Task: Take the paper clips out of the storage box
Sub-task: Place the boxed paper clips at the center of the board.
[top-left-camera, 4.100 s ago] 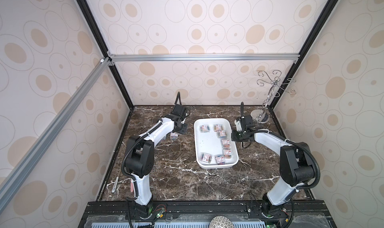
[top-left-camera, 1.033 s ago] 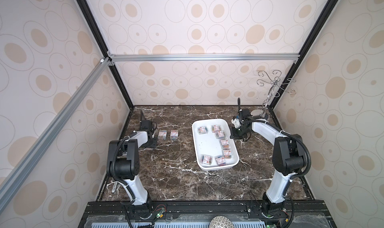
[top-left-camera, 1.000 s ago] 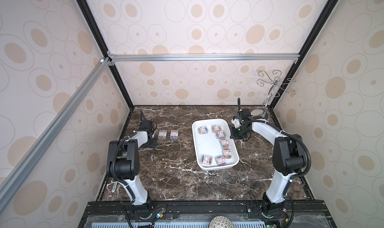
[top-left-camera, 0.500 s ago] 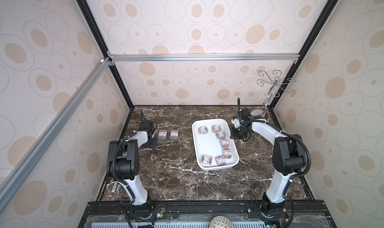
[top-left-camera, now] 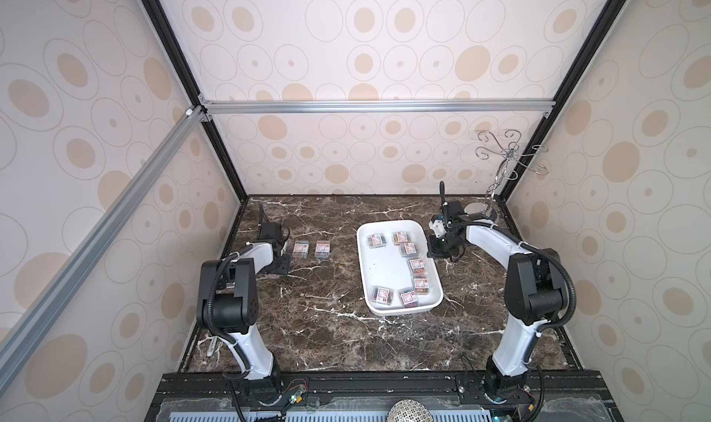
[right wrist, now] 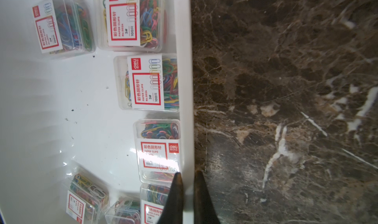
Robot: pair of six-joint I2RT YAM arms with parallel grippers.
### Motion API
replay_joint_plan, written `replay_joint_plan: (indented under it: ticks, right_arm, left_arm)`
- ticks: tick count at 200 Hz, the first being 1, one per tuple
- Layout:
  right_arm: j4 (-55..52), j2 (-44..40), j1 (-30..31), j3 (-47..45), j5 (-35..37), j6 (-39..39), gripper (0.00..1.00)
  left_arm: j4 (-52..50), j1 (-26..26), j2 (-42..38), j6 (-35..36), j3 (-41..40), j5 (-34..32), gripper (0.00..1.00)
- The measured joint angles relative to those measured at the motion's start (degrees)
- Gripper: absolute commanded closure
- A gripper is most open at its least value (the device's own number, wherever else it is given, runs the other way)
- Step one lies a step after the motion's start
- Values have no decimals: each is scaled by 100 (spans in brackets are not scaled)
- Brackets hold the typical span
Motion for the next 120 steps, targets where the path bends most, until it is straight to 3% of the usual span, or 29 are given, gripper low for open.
replay_joint_plan:
  ticks: [51,120]
  right_arm:
    - [2,0,0,0,-2,0,93]
    - [76,-37,17,-46,74,-2,93]
  left_arm:
    - [-17,0,-479,-66,0,-94,16]
    - [256,0,-1740,-505,109,151,15]
